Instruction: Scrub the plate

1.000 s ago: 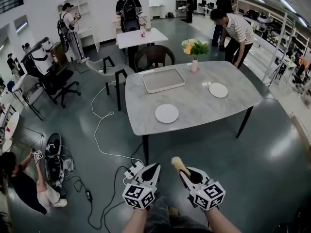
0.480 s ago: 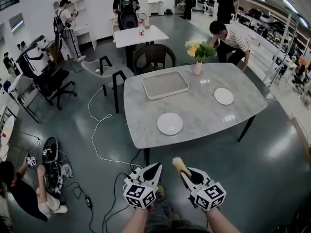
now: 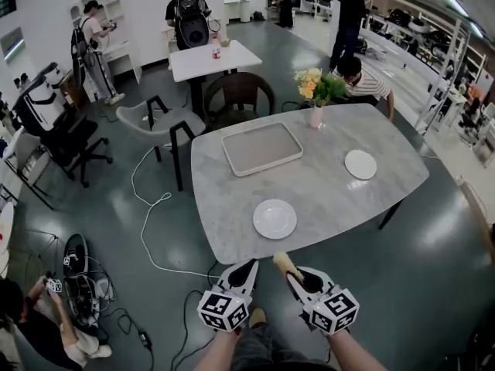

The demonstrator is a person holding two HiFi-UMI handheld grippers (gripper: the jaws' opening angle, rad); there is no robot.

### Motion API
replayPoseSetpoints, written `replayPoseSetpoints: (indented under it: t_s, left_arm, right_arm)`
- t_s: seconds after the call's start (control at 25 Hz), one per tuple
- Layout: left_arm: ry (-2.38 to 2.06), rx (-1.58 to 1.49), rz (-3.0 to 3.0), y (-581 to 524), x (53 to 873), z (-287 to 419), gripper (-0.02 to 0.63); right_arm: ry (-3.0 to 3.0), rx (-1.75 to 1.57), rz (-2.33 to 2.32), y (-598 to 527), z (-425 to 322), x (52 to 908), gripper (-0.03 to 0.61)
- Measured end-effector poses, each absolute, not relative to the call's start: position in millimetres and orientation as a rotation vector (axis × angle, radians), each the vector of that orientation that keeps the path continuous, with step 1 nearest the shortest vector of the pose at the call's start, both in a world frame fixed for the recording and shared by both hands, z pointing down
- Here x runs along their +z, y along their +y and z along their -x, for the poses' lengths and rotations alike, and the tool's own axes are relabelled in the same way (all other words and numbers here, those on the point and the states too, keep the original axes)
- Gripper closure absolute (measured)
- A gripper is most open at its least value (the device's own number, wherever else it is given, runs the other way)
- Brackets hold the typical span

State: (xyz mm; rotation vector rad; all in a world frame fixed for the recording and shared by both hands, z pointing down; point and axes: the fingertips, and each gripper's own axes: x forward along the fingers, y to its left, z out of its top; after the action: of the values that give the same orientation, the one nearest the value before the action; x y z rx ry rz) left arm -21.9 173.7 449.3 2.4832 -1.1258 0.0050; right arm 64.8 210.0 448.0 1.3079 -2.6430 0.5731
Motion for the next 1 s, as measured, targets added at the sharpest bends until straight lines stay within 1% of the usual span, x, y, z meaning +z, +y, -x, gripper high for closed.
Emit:
replayPoseSetpoints:
  t_s: [0.4, 1.0]
  left_arm:
    - [-1.003, 0.057, -2.54, 117.2, 455.7, 19.7, 0.601]
    - [-1.008, 0.101, -2.486, 85.8, 480.6, 33.4, 0.601]
  right_arm:
    - [-2.585, 0.597, -1.392, 155.9, -60.5, 458.4, 0.505]
    - [-2.547, 0.632, -1.36, 115.6, -60.8, 477.4, 0.505]
